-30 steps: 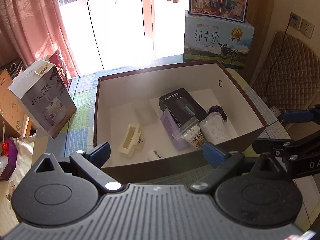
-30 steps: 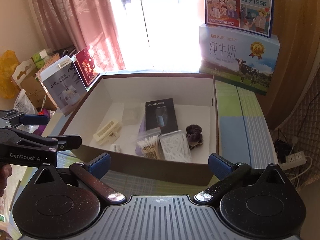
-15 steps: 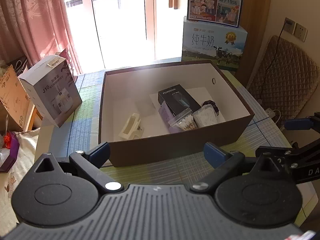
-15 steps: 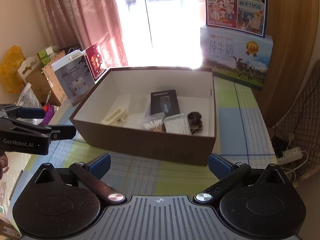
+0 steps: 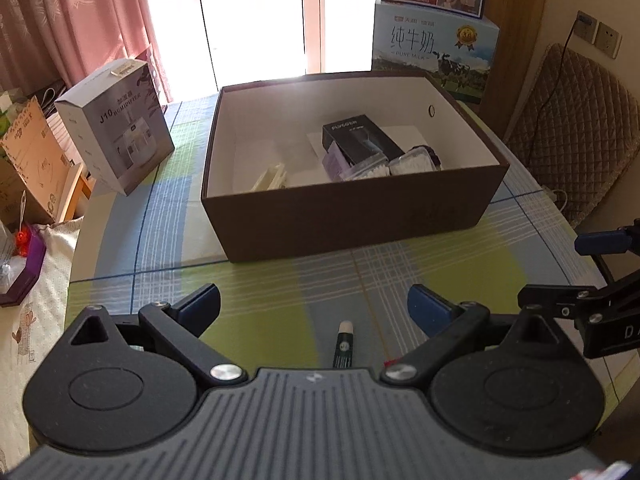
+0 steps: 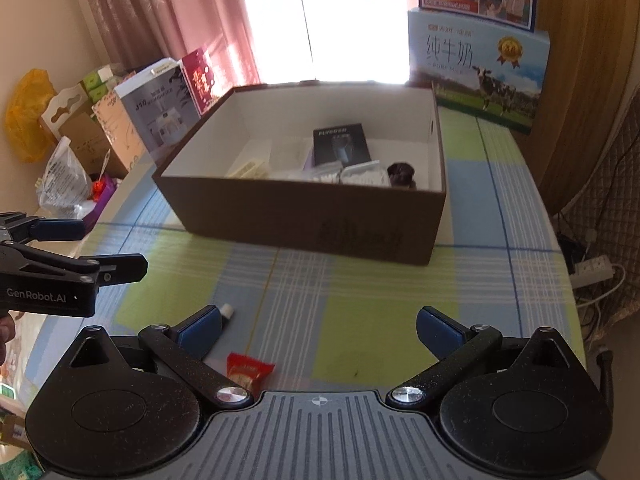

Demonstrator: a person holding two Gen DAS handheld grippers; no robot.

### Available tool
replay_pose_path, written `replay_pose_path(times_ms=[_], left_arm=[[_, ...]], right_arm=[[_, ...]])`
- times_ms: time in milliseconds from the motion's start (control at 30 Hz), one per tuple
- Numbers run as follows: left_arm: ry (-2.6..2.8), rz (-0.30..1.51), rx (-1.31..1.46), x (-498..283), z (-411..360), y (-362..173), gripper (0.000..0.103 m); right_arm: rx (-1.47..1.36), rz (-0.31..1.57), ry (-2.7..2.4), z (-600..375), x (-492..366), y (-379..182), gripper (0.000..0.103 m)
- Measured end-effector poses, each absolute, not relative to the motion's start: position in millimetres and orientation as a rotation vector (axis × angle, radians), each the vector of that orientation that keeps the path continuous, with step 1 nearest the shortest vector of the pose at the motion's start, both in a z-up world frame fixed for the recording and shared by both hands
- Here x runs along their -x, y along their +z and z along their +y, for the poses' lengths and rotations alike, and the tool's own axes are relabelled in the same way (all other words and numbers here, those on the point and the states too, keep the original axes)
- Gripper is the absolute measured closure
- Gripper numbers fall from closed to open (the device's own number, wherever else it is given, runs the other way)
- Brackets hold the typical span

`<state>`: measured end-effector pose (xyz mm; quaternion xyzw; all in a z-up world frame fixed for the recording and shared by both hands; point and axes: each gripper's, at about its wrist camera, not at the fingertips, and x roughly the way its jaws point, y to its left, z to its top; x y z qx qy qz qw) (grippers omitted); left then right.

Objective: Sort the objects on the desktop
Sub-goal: 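Withdraw both tools from the box toward the green tube and red snack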

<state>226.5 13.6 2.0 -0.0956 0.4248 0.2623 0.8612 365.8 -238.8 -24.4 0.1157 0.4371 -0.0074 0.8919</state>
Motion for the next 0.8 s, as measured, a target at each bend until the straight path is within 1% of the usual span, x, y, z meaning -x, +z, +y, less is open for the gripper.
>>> replay_pose_path(times_ms=[267, 533, 800], left_arm=[[0.588, 0.944, 0.225, -209.7, 9.8, -16.5, 0.004], [0.618, 1.042, 0.268, -194.5, 8.0, -48.8, 0.004], [0.600, 1.100, 0.284, -190.0, 4.2, -63.9, 0.004]], right_arm=[[-0.248, 0.968, 0.029, -225.4, -360.7, -42.5, 0.002], [-0.237, 1.056, 0.057, -210.9, -362.4, -66.7, 0.002], [-0.234, 1.120, 0.087, -197.2, -360.7, -84.8, 0.002]])
